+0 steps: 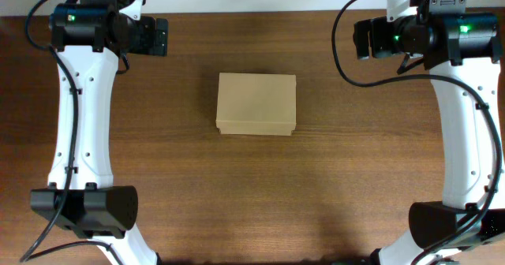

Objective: Pack container

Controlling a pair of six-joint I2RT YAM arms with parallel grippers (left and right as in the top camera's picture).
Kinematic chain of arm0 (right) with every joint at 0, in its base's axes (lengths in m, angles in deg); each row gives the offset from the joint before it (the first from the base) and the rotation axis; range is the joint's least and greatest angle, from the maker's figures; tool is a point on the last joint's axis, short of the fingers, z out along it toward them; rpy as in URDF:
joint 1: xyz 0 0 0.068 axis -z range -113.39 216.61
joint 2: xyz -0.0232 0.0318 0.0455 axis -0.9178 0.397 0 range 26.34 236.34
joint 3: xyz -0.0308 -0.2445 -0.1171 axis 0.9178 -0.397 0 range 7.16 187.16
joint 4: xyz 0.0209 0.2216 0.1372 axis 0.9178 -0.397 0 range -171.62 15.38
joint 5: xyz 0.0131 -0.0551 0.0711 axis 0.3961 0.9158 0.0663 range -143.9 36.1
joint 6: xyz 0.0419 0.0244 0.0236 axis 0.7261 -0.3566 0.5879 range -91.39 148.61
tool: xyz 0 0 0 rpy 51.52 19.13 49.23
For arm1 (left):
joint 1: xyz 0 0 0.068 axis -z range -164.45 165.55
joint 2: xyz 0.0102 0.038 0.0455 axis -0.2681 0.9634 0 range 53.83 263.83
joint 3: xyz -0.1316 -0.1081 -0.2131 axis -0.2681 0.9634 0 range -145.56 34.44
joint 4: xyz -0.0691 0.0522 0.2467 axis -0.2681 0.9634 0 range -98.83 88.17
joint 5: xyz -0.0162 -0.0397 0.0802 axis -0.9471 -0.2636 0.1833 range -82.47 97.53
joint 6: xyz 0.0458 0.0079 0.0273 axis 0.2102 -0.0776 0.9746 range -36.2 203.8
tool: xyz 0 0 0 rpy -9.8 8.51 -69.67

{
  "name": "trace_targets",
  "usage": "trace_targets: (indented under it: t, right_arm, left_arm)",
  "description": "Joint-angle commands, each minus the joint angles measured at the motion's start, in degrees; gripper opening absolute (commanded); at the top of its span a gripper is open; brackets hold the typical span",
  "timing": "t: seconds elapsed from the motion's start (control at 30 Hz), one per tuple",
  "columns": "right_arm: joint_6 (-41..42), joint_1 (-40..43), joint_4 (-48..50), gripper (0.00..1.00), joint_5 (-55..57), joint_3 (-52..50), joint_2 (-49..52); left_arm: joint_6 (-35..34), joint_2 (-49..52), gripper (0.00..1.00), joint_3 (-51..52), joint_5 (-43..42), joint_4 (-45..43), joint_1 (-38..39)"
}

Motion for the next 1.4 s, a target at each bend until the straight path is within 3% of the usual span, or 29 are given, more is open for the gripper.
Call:
trace_targets:
  t: [0.0, 0.33, 0.5, 0.73, 0.9, 1.37]
  right_arm:
    - [-0.15, 0.04, 0.04, 0.99, 0.28, 0.96, -0.79]
    - [-0.15, 0.07, -3.63, 0.99, 0.33, 0.96, -0.90]
    - [-0.13, 0.07, -0.15, 0.99, 0.26, -1.88, -6.64]
    - [-0.15, 1.38, 20.37, 0.99, 0.31, -24.81, -27.78]
    - [-0.17, 4.90, 28.72, 0.99, 0.33, -44.00, -45.55]
    - [-0.13, 9.75, 30.49, 0.99, 0.26, -76.85, -77.07]
  left_arm:
    - [-0.11, -1.60, 1.00, -0.92, 0.63, 0.07, -0.37]
    - [-0.11, -1.60, 1.00, -0.92, 0.63, 0.07, -0.37]
    - [-0.11, -1.57, 1.00, -0.92, 0.63, 0.07, -0.37]
    - [-0.11, -1.60, 1.00, -0.92, 0.63, 0.07, -0.37]
    - [-0.11, -1.60, 1.00, -0.92, 0.63, 0.07, -0.37]
    - [-0.11, -1.60, 1.00, -0.92, 0.63, 0.07, -0.37]
